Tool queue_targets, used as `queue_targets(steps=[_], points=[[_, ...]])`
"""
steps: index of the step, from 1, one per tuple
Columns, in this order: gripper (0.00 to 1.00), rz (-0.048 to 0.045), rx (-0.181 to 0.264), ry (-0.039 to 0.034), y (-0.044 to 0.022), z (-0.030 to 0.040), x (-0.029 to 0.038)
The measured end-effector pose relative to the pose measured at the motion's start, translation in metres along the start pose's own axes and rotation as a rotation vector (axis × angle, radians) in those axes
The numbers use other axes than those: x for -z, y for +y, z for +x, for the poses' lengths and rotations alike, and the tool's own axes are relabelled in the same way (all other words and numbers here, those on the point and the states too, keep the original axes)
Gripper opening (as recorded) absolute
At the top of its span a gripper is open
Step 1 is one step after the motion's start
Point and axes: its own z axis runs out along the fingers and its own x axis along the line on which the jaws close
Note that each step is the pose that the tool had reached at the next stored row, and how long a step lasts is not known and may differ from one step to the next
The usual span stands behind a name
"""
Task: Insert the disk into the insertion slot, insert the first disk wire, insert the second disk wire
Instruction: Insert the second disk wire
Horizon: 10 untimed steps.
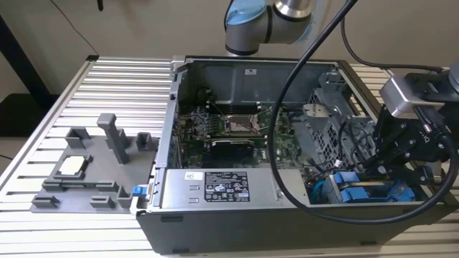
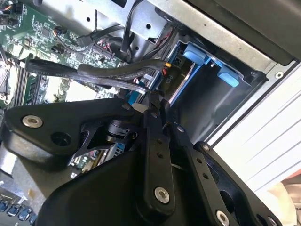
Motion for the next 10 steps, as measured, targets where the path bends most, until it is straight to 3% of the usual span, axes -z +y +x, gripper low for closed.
queue_targets(steps=[4, 10], points=[[0.16, -0.0001, 0.000, 0.0001, -0.0012, 0.0000, -0.0003], [0.16, 0.0000, 0.000, 0.0018, -0.0019, 0.0008, -0.0061]])
